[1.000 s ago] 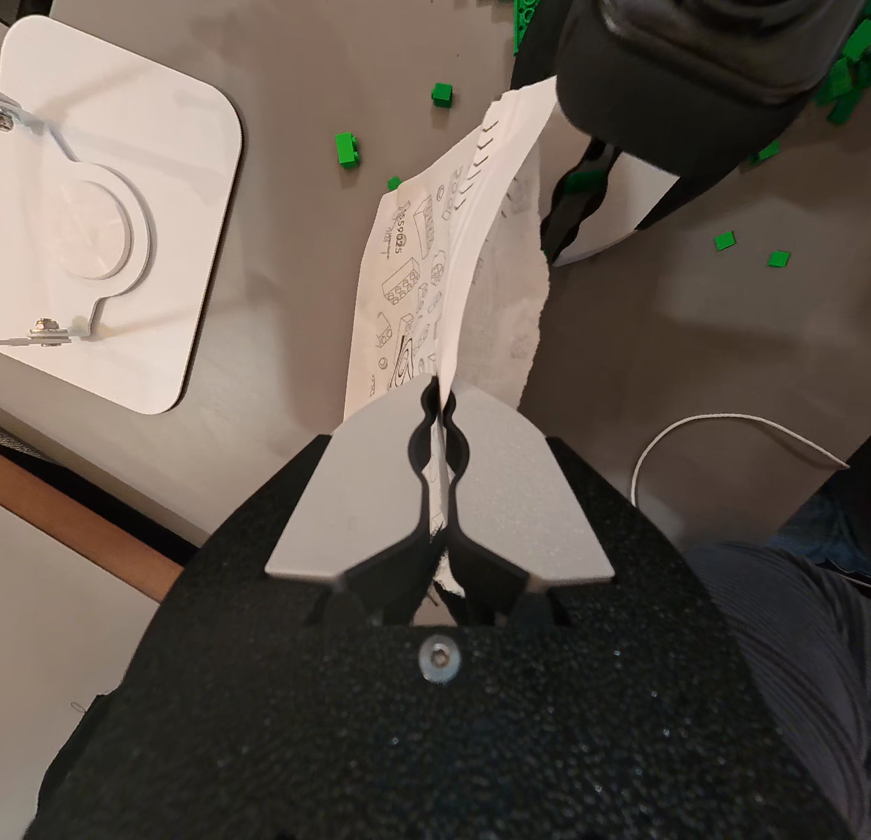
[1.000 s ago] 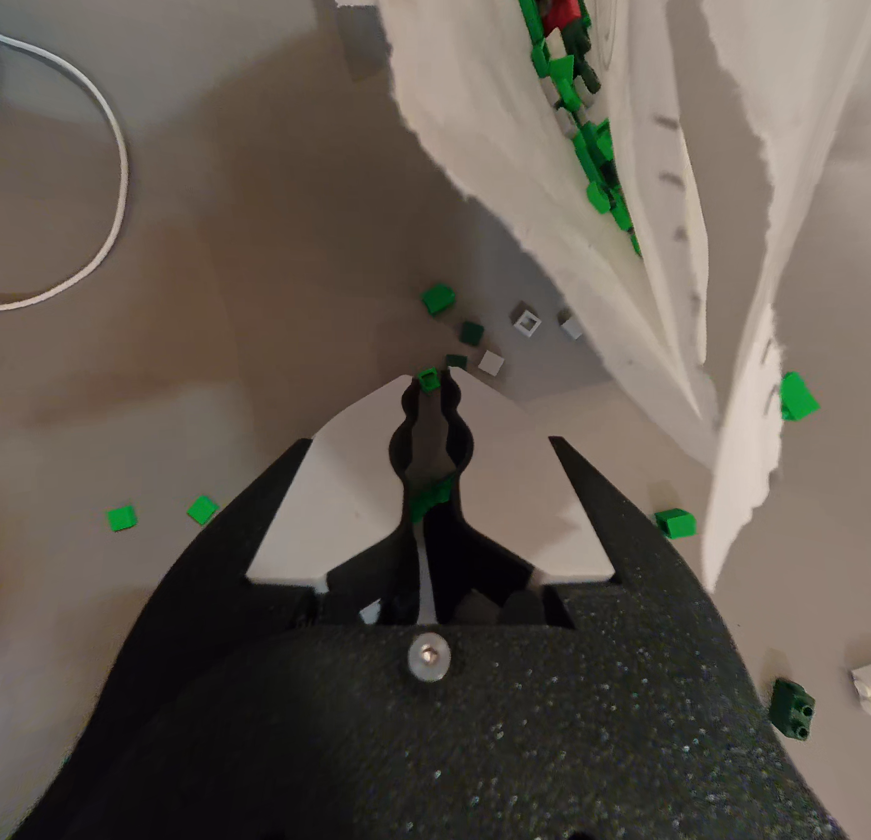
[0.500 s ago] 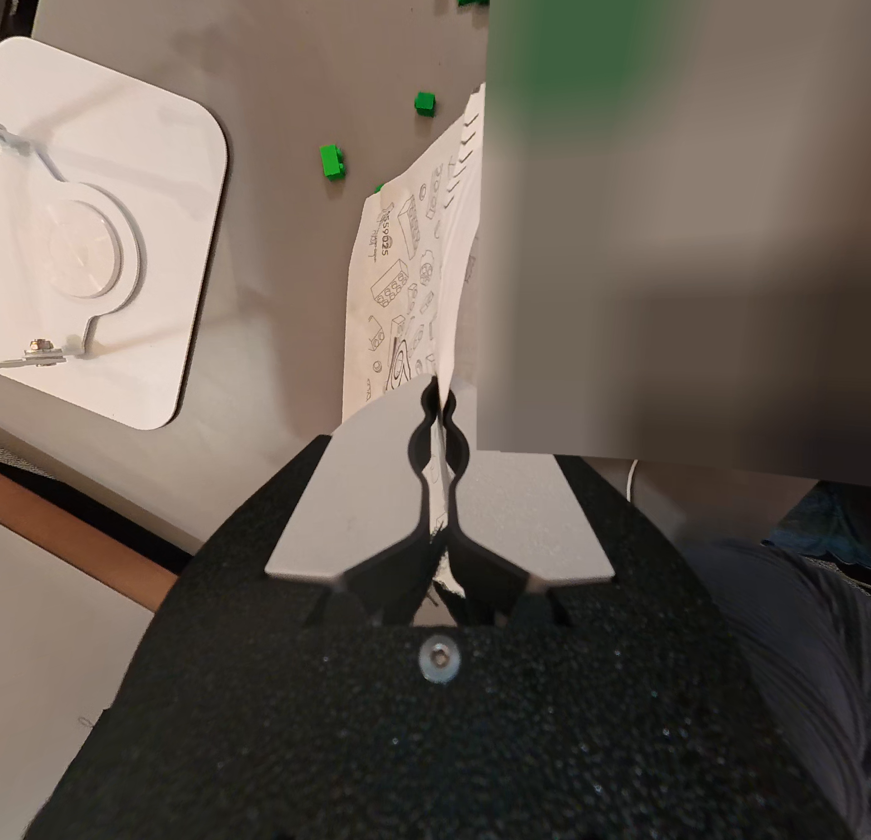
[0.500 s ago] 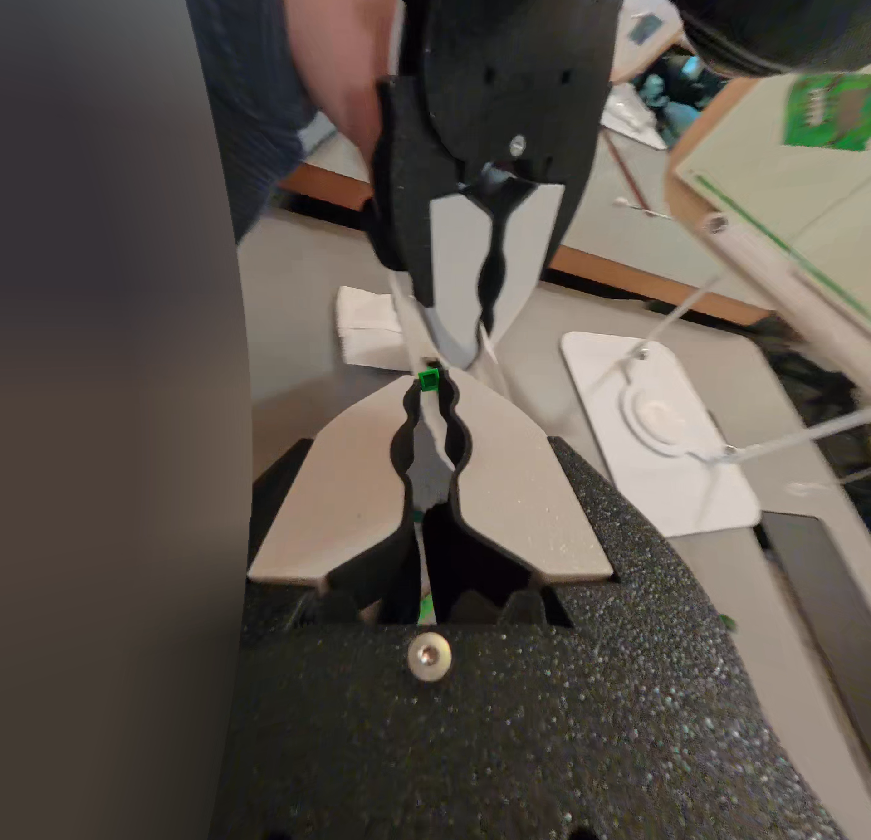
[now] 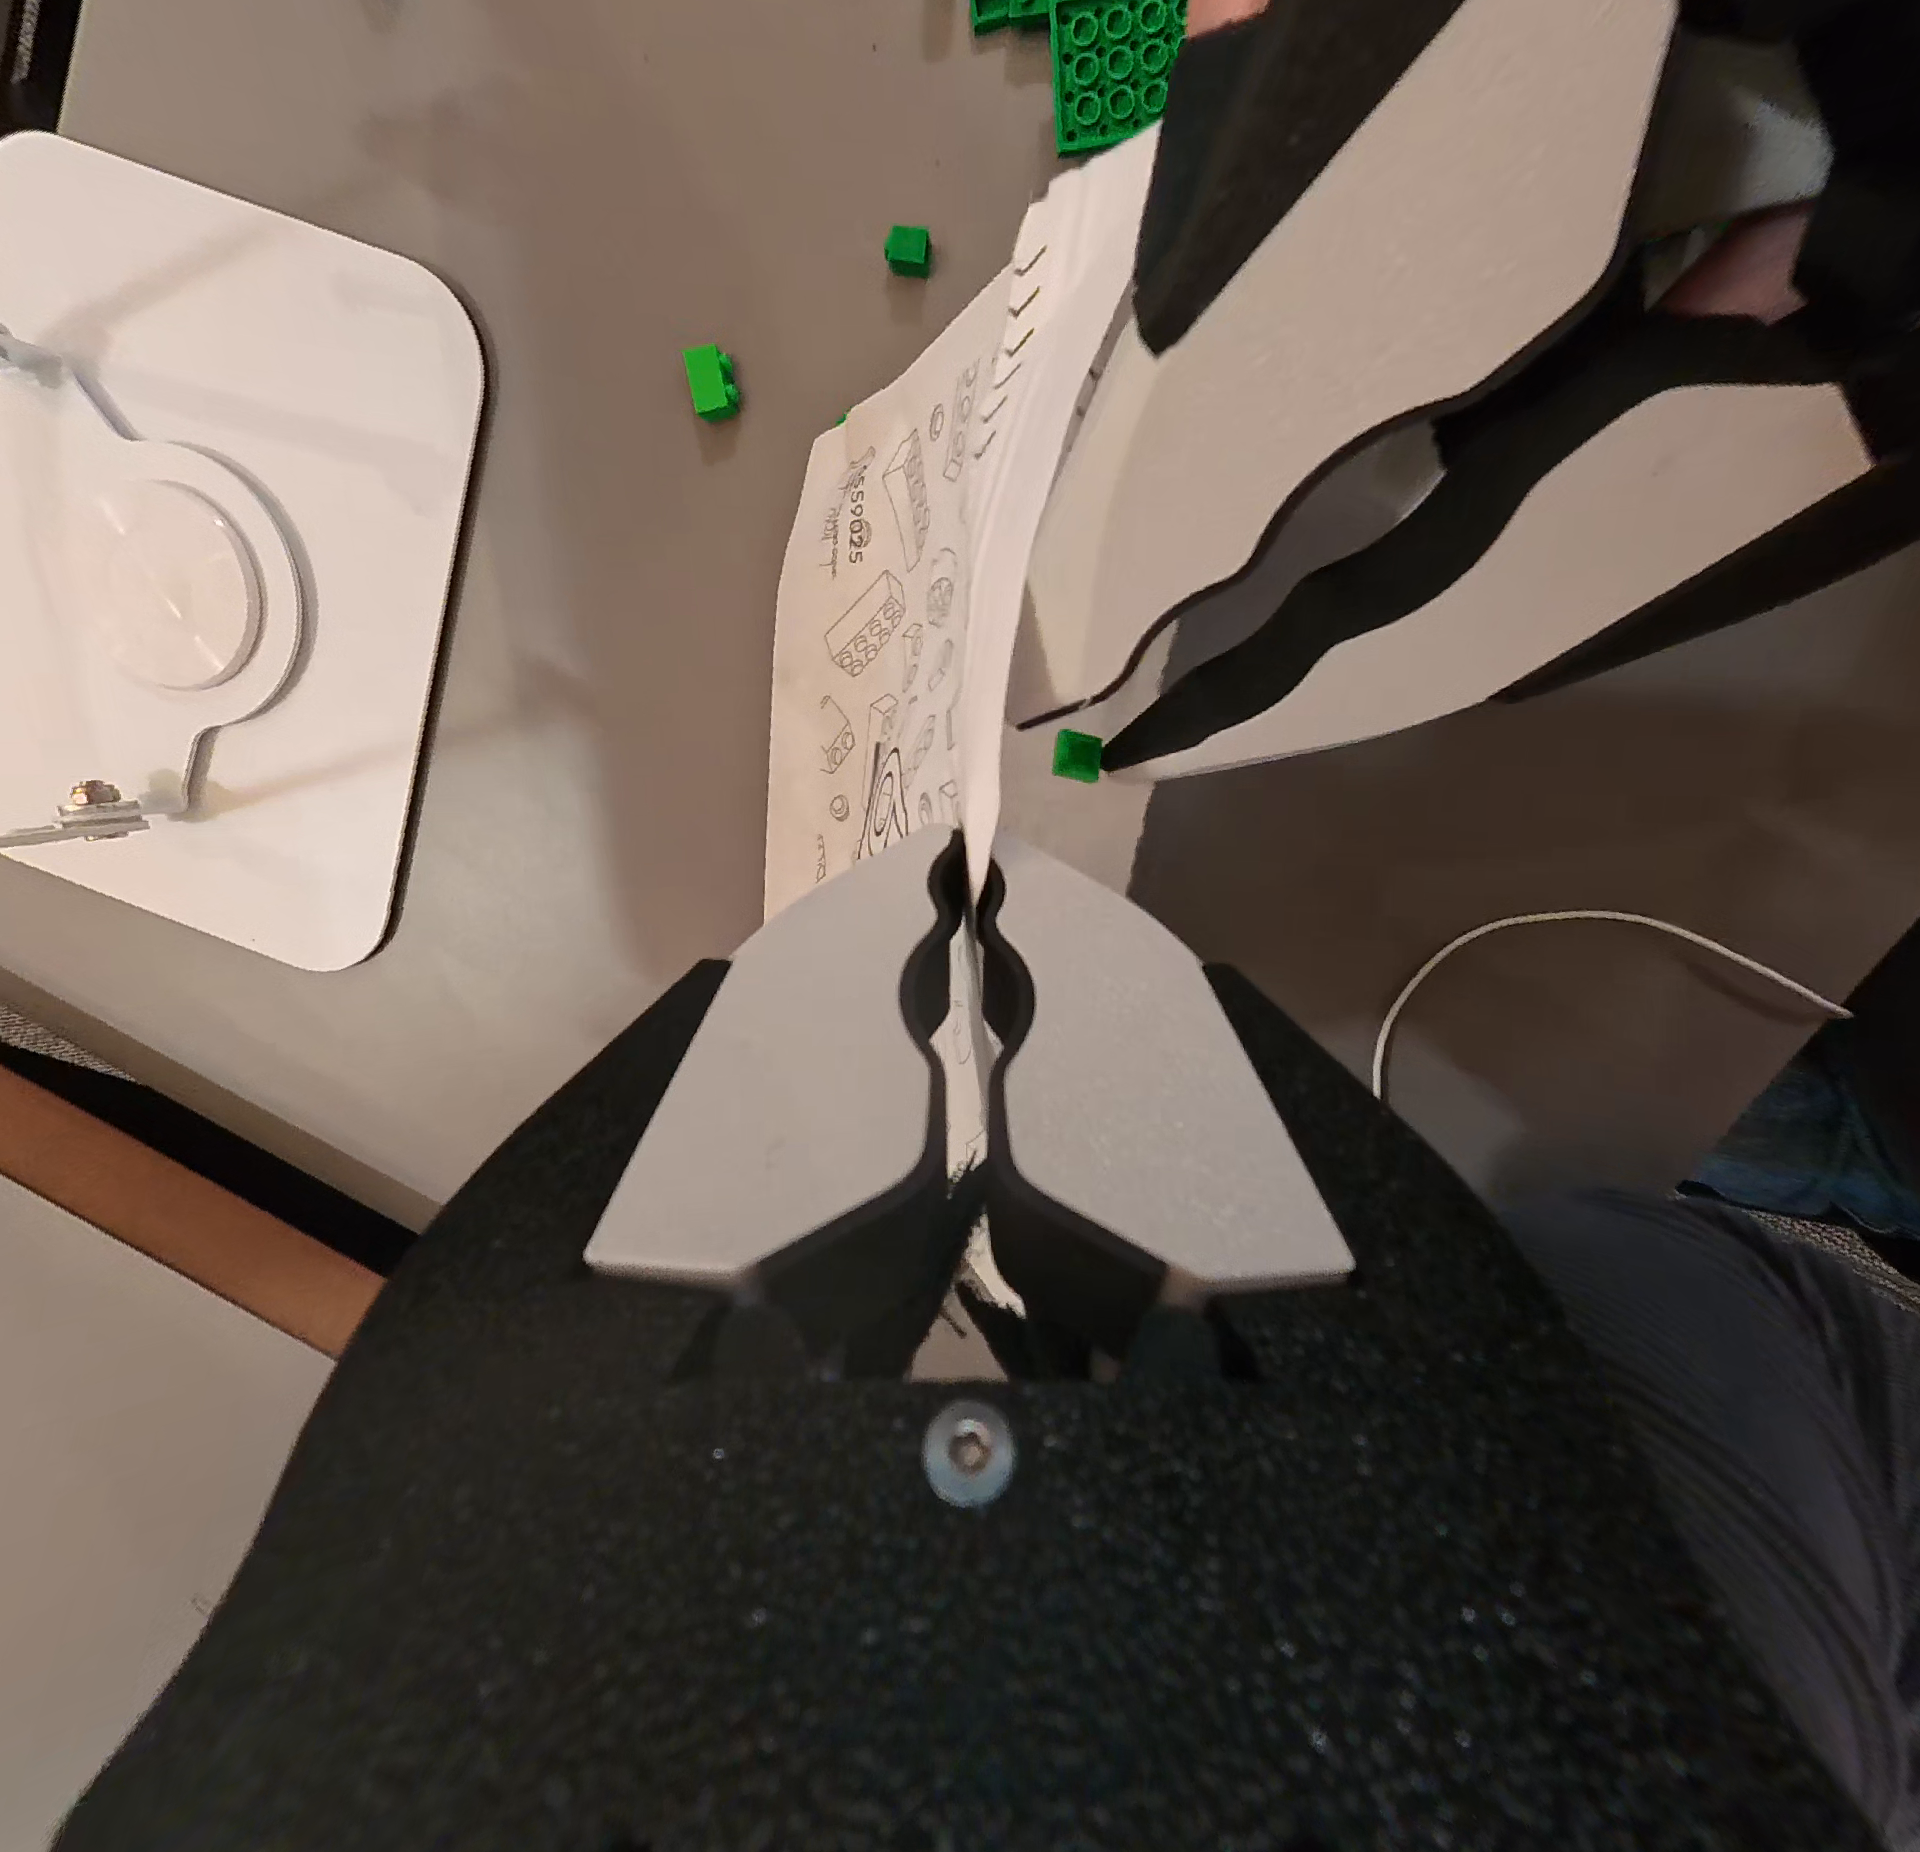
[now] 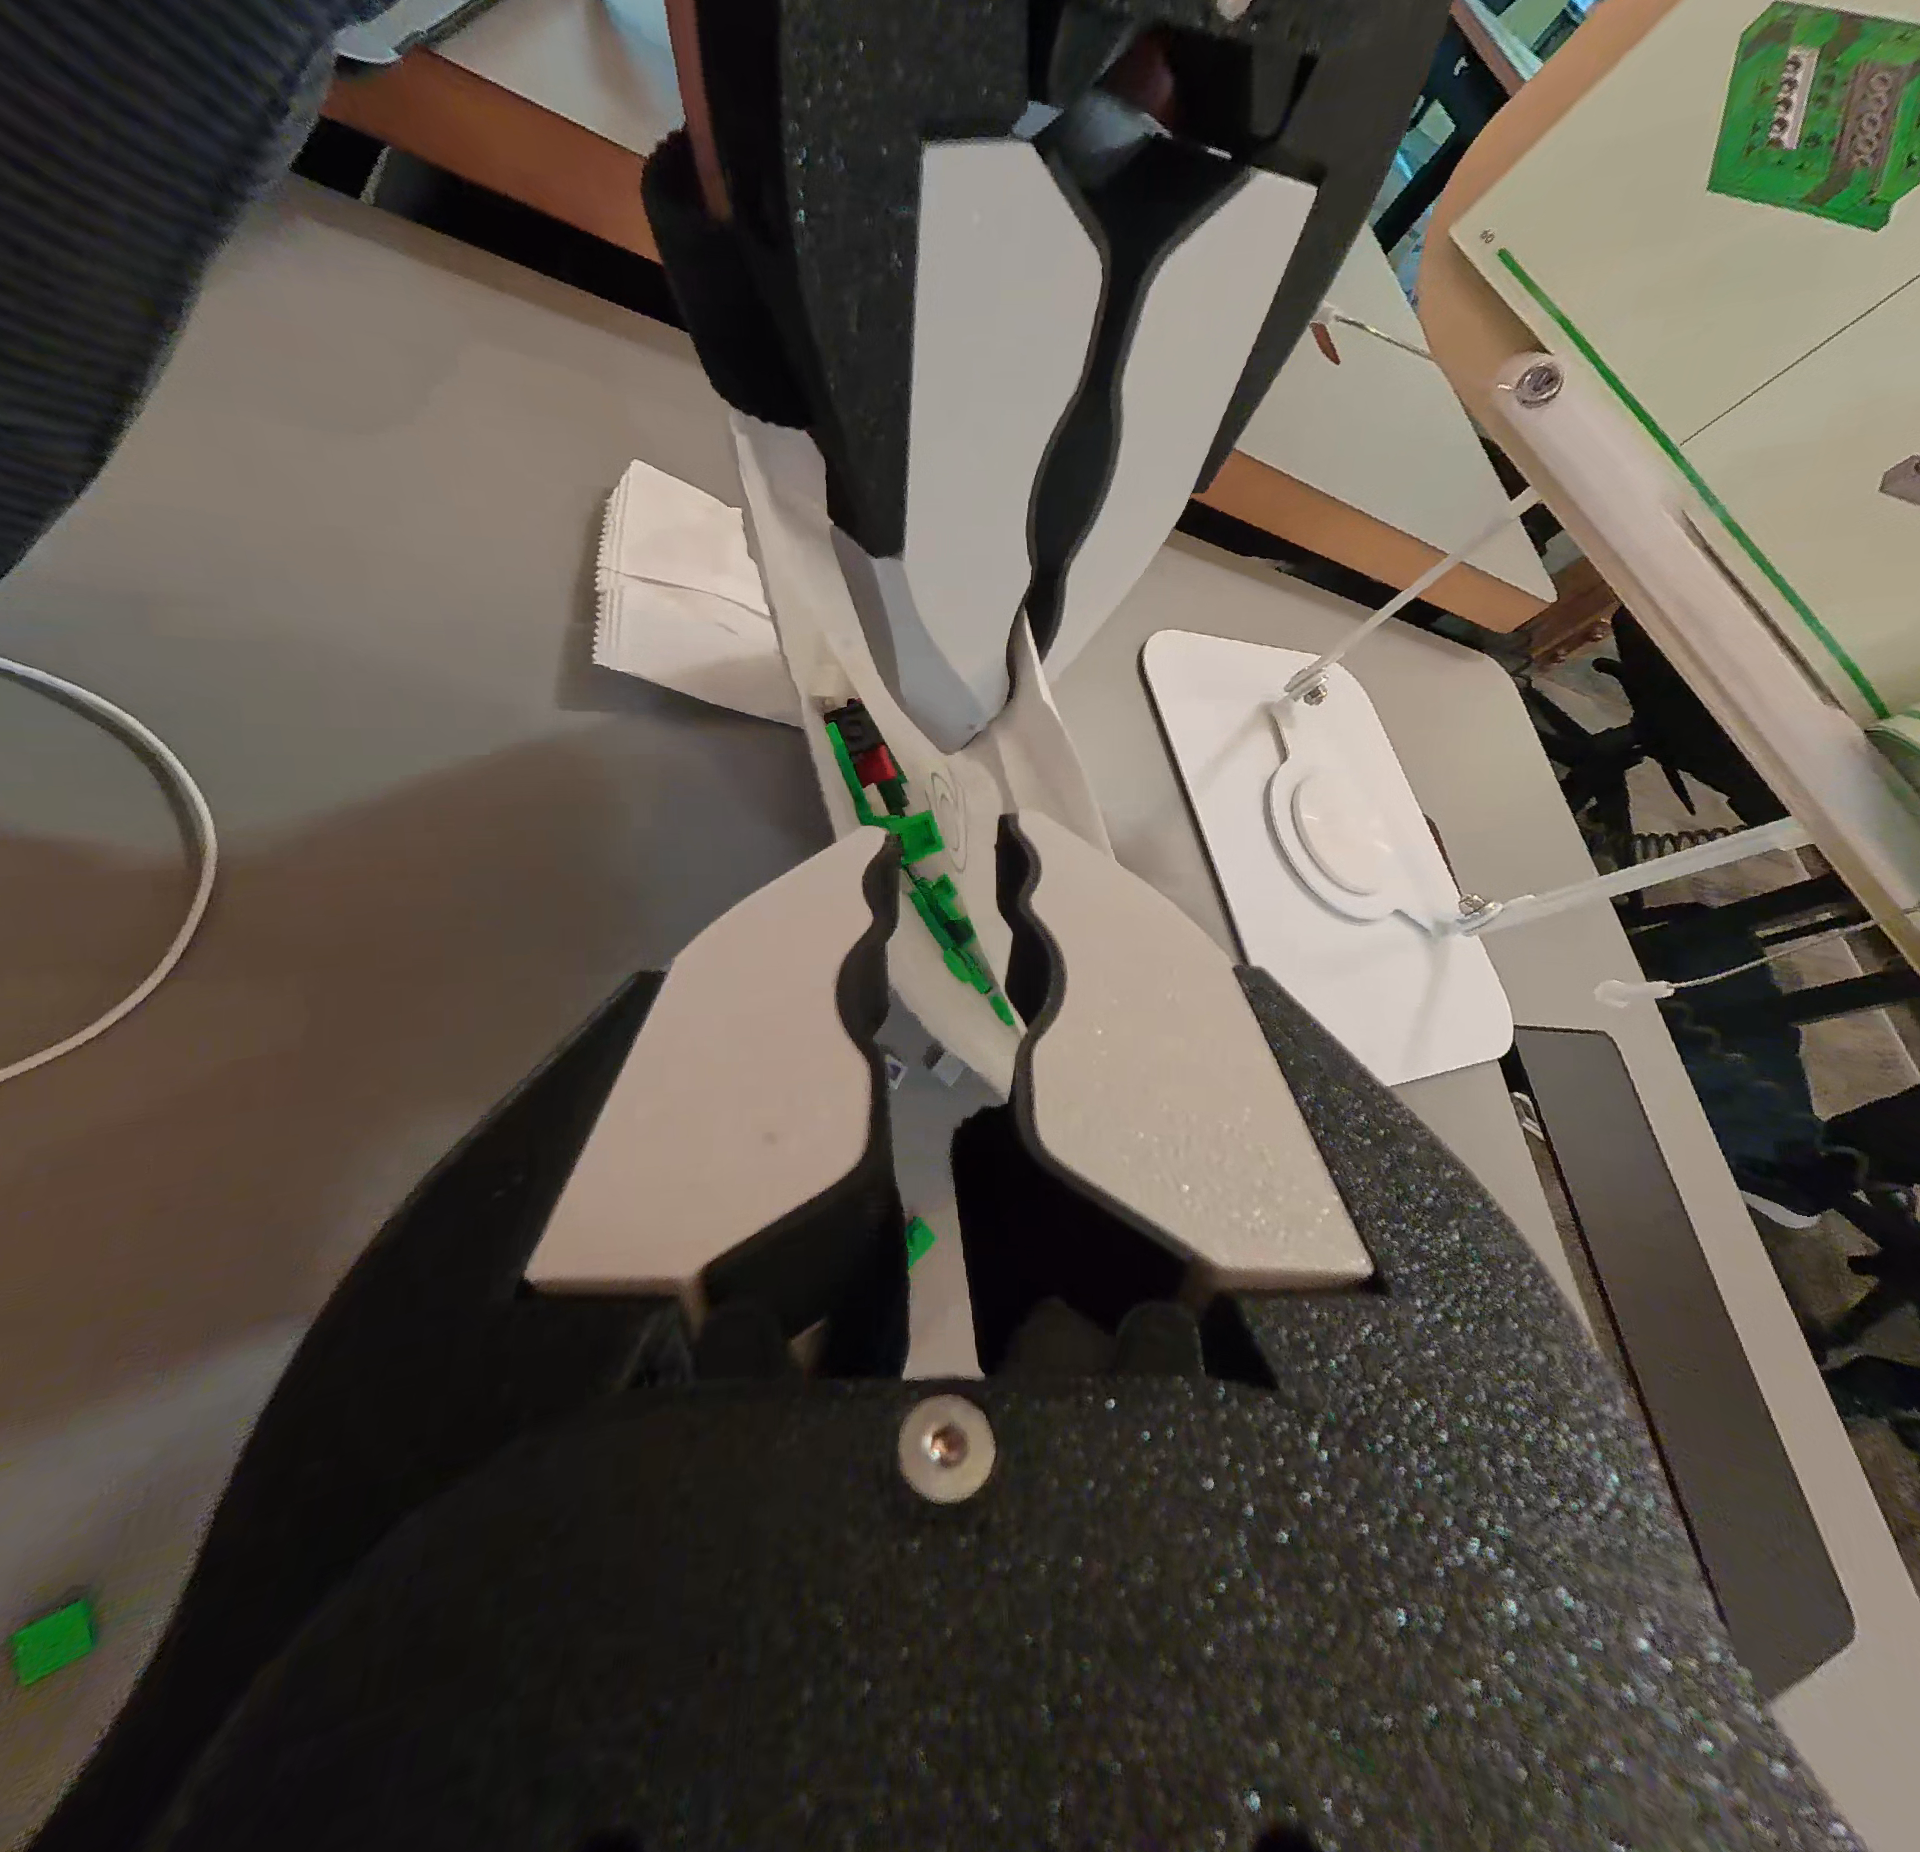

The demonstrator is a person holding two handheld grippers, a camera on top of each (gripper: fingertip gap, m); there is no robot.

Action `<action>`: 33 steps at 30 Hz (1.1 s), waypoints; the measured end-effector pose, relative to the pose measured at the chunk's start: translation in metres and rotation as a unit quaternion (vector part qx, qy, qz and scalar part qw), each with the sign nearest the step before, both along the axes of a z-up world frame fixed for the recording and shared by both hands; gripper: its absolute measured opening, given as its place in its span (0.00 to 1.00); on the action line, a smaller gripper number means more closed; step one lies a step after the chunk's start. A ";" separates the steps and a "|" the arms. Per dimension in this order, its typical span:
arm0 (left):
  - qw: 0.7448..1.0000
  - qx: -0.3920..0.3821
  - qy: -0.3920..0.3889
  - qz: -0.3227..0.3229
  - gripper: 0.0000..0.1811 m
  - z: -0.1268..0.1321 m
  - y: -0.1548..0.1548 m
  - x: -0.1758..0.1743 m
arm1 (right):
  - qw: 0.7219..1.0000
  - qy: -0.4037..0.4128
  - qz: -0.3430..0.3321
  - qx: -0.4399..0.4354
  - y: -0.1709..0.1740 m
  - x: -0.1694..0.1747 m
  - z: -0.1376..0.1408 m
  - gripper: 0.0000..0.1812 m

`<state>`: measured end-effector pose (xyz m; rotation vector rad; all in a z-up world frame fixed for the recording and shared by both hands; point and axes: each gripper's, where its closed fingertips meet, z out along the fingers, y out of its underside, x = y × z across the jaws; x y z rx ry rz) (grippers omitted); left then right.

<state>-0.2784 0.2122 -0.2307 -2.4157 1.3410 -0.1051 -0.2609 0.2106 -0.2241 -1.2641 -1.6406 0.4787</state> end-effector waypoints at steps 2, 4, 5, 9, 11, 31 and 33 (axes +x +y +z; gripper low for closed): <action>1.000 0.000 0.000 -0.001 0.00 0.000 0.000 0.001 | 1.000 -0.001 -0.004 0.007 0.001 0.001 0.001 0.11; 1.000 -0.001 0.000 -0.001 0.00 0.000 0.000 0.001 | 1.000 -0.001 -0.005 0.011 0.002 0.001 0.001 0.12; 1.000 -0.001 0.000 -0.001 0.00 -0.001 0.000 0.001 | 1.000 -0.002 -0.005 0.013 0.002 0.002 0.002 0.12; 1.000 -0.001 0.001 0.002 0.00 -0.001 0.001 0.000 | 1.000 -0.015 0.001 0.012 0.001 0.006 0.001 0.11; 1.000 0.001 0.004 0.010 0.00 -0.001 0.003 -0.003 | 0.999 -0.032 0.005 0.009 0.002 0.013 0.002 0.09; 0.999 0.009 0.004 0.040 0.00 0.001 0.006 -0.018 | 0.958 -0.206 0.032 -0.197 0.007 0.040 -0.107 0.10; 0.999 0.009 0.003 0.040 0.00 0.001 0.006 -0.018 | 0.957 -0.206 0.033 -0.203 0.007 0.040 -0.109 0.09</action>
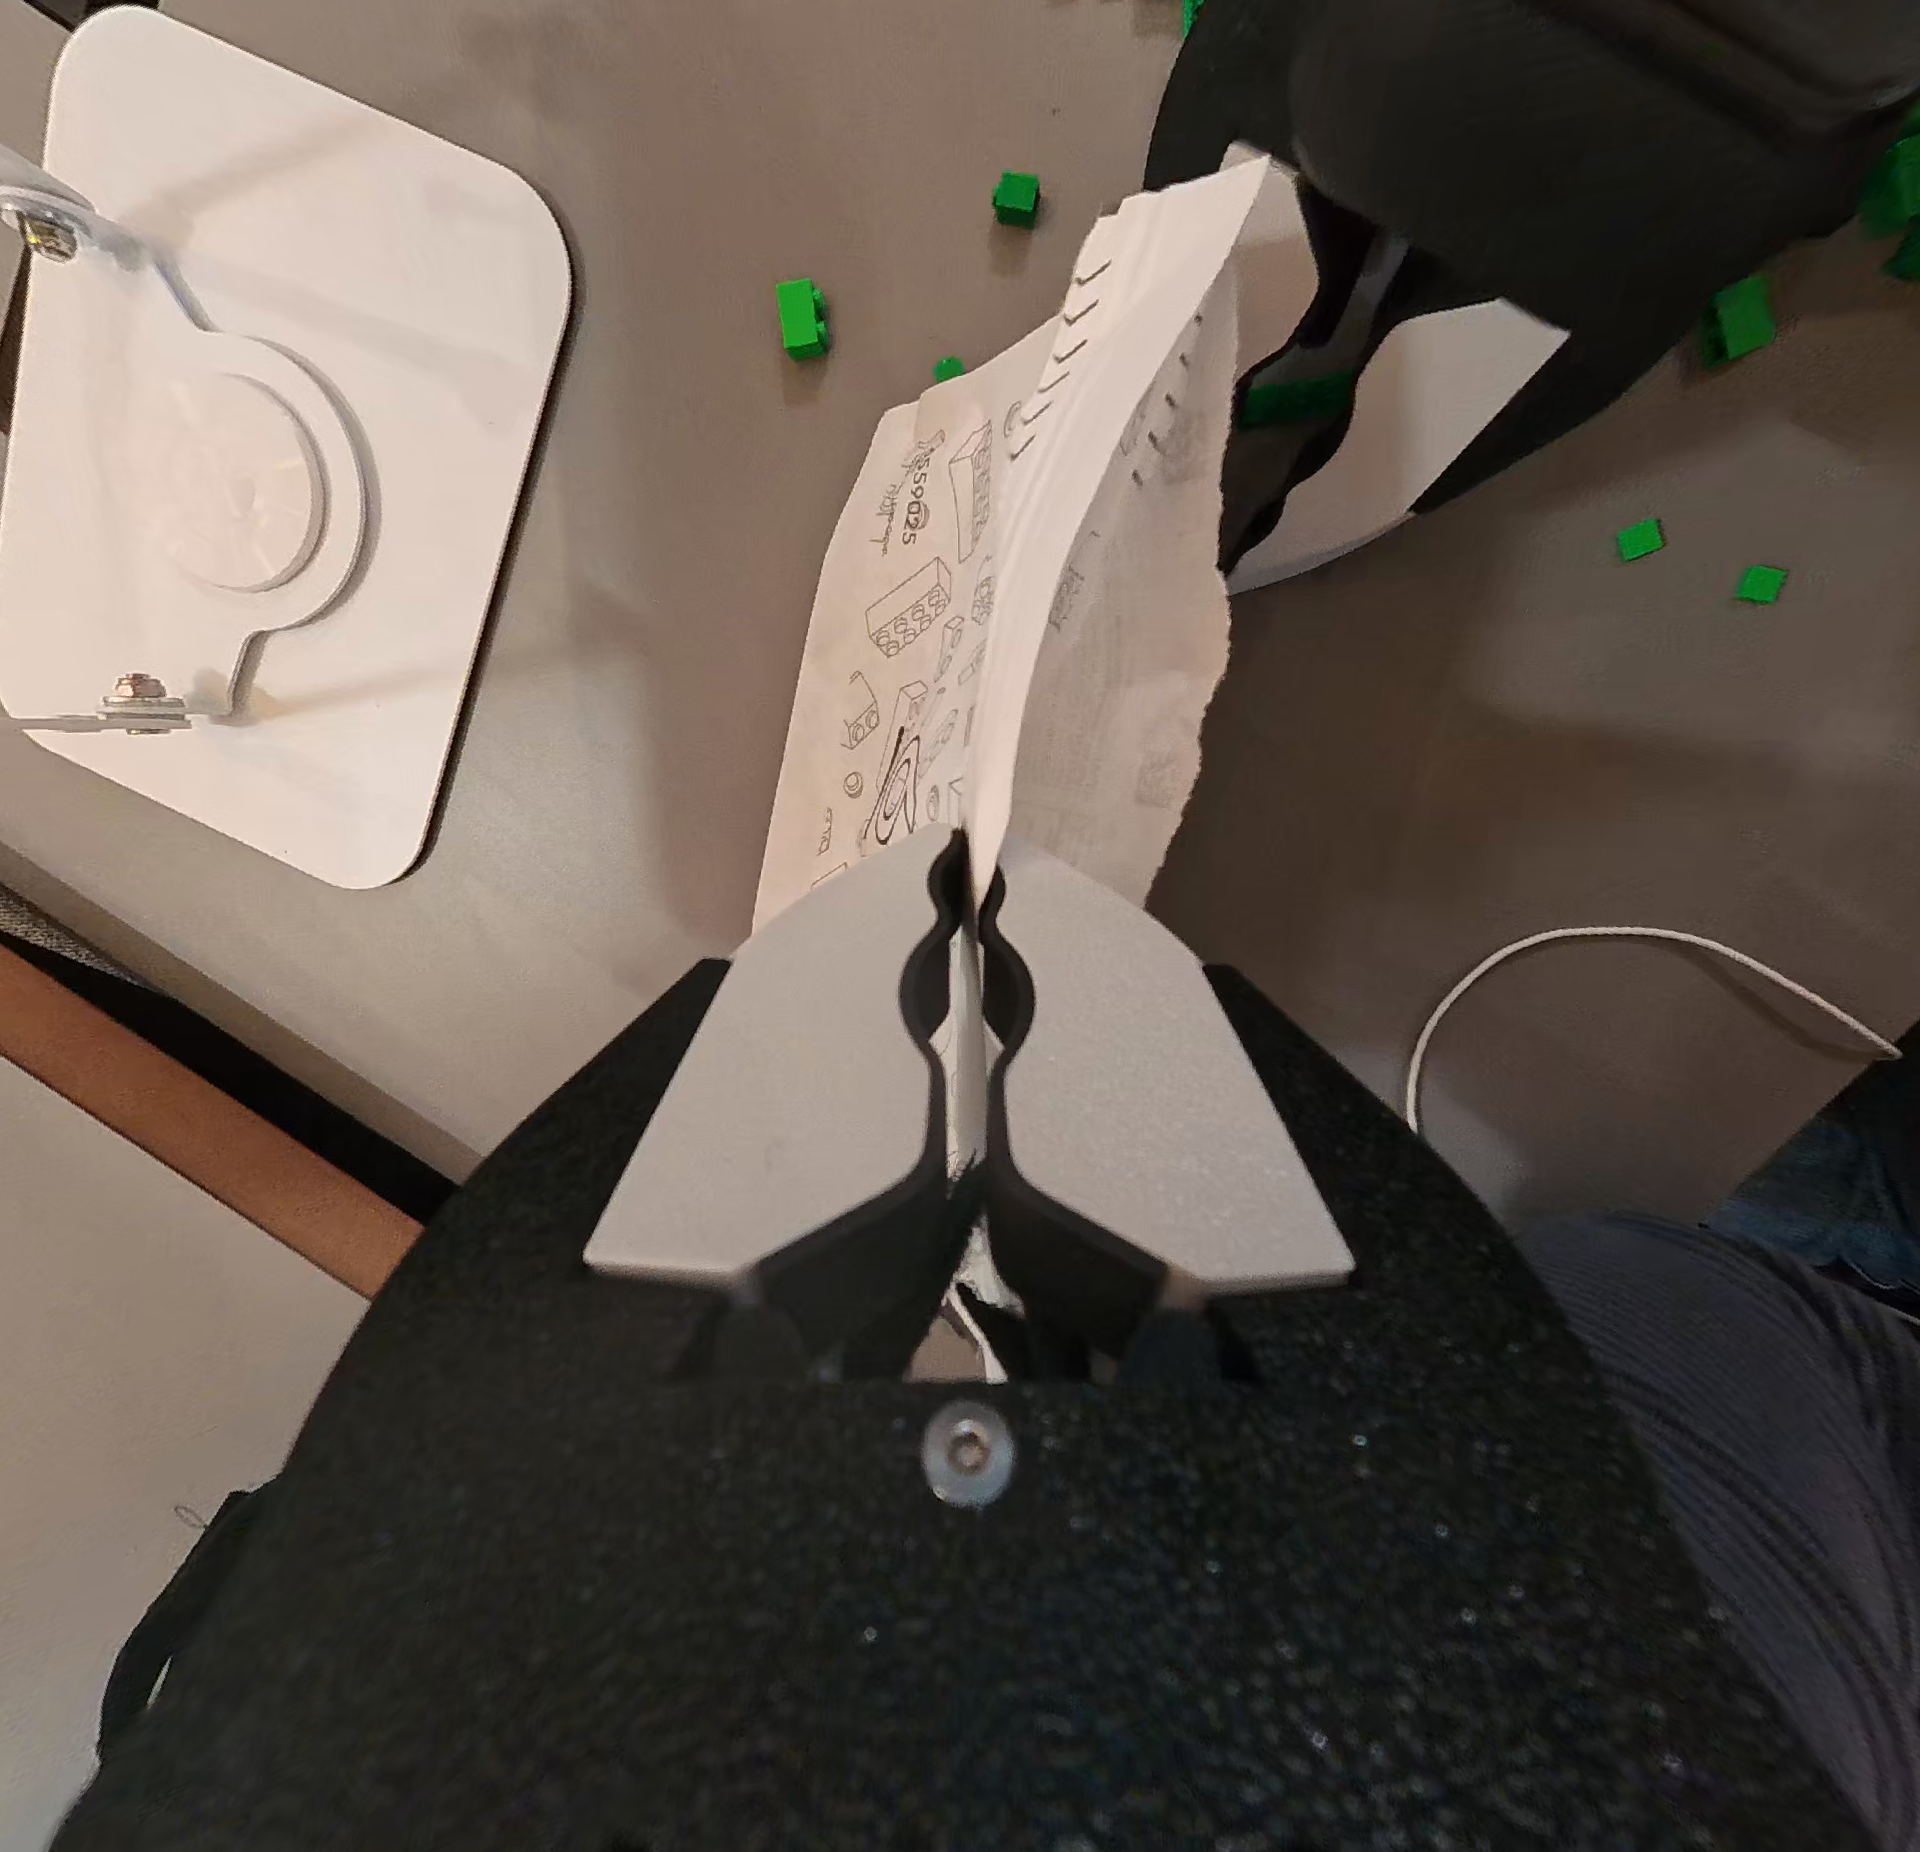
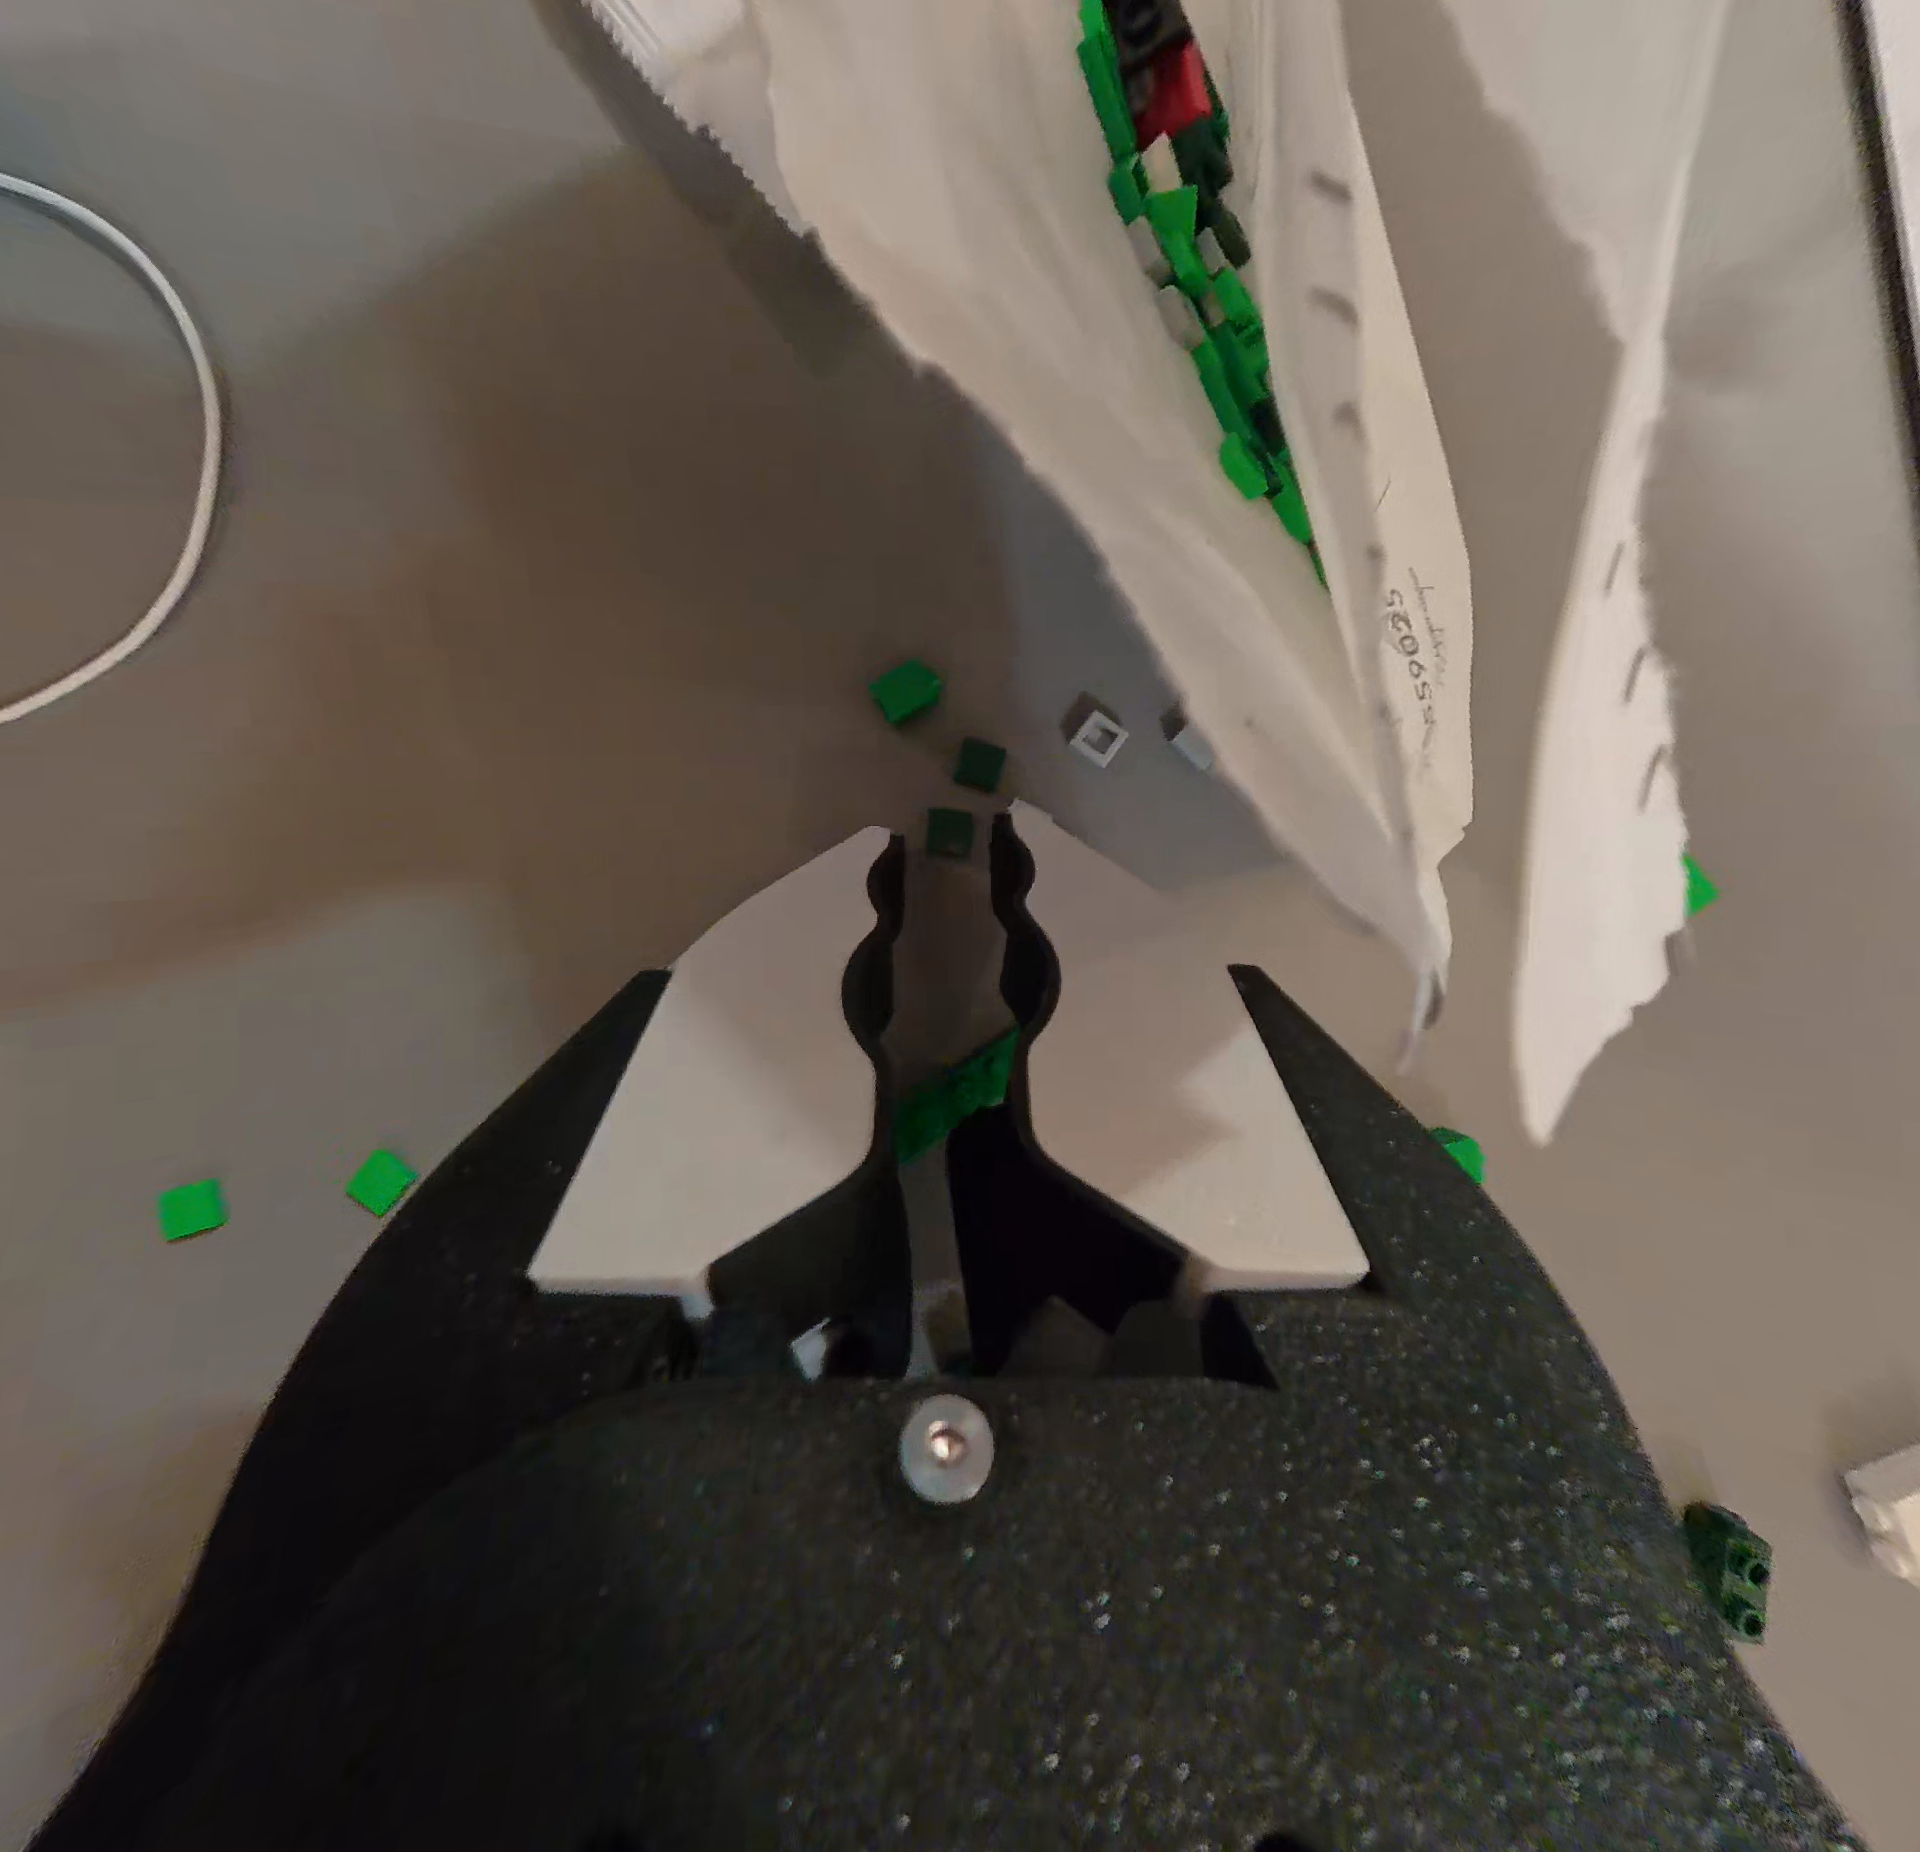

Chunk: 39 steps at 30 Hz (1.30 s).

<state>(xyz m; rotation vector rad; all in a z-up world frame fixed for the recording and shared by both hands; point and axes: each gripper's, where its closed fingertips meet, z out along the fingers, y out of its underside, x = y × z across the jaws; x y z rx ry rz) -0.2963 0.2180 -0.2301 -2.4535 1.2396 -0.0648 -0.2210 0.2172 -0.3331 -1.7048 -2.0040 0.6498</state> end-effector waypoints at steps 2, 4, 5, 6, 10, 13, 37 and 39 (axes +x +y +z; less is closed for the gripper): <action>1.000 -0.001 -0.001 0.000 0.00 0.000 0.000 0.000 | 1.000 -0.002 -0.001 -0.002 0.000 0.001 -0.001 0.07; 1.000 -0.001 -0.002 0.000 0.00 0.000 0.000 0.000 | 1.000 -0.002 -0.003 -0.003 0.001 0.001 -0.001 0.05; 1.000 -0.002 -0.002 0.000 0.00 0.000 0.000 0.000 | 1.000 -0.001 -0.003 -0.005 0.001 0.000 -0.001 0.05; 1.000 -0.003 -0.002 -0.001 0.00 0.000 -0.001 0.000 | 1.000 0.000 -0.004 -0.005 0.001 0.000 -0.001 0.05; 1.000 -0.005 -0.001 -0.003 0.00 -0.001 -0.001 0.001 | 1.000 0.016 -0.010 0.000 0.003 -0.004 0.002 0.05; 1.000 -0.004 -0.002 -0.003 0.00 -0.001 -0.001 0.001 | 0.999 0.041 -0.018 -0.001 0.004 -0.011 0.008 0.04; 1.000 -0.013 -0.004 -0.008 0.00 -0.002 -0.004 0.004 | 0.999 0.033 -0.026 0.009 0.006 -0.017 0.000 0.06; 1.000 -0.012 -0.004 -0.010 0.00 -0.001 -0.004 0.004 | 0.999 0.035 -0.028 0.009 0.006 -0.018 0.000 0.06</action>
